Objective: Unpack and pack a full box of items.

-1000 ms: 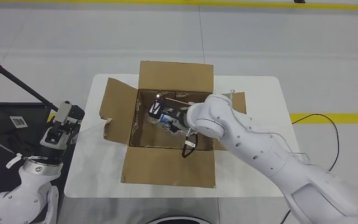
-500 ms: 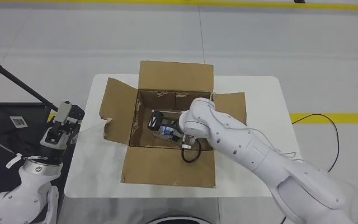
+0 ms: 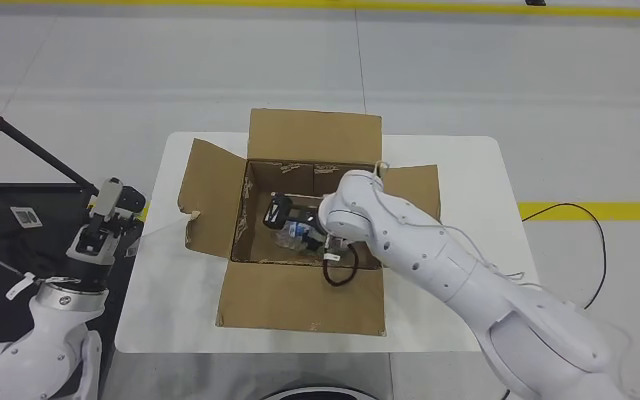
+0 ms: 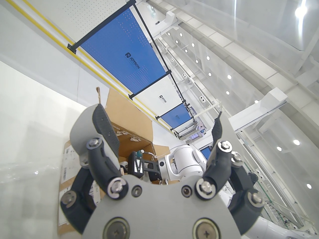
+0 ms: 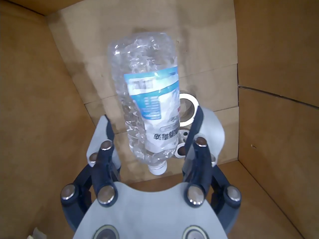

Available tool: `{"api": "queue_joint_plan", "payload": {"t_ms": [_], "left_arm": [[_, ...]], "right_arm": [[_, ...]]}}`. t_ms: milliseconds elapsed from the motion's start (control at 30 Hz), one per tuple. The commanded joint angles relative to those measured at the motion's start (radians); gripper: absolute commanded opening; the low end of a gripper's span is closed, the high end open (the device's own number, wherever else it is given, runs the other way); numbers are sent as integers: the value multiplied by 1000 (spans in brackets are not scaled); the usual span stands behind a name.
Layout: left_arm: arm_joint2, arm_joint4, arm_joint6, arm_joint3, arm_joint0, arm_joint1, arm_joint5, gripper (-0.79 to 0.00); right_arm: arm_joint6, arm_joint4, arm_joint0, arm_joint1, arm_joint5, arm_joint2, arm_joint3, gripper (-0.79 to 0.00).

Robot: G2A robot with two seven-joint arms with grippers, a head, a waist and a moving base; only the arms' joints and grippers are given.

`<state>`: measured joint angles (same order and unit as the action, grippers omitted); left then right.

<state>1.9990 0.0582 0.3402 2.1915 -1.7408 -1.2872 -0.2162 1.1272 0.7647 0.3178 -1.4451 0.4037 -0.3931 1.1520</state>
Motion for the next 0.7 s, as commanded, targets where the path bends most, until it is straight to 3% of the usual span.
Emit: {"api": "queue_joint_plan", "payload": {"t_ms": [0, 133, 267, 433, 667], "left_arm": [[15, -10, 6, -5, -4, 2, 0, 0], [44, -20, 32, -25, -6, 6, -12, 0], [48, -14, 128, -46, 1, 14, -27, 0], [20, -18, 224, -76, 27, 25, -15, 0], [-29, -48, 234, -111, 67, 32, 28, 0]], "right_arm": [[0, -2, 4, 7, -5, -21, 19, 0], [-1, -24, 25, 37, -41, -104, 100, 0], [7, -58, 83, 89, -80, -245, 247, 0], [42, -105, 234, 166, -94, -483, 502, 0], [69, -219, 456, 236, -91, -803, 768, 0]]}}
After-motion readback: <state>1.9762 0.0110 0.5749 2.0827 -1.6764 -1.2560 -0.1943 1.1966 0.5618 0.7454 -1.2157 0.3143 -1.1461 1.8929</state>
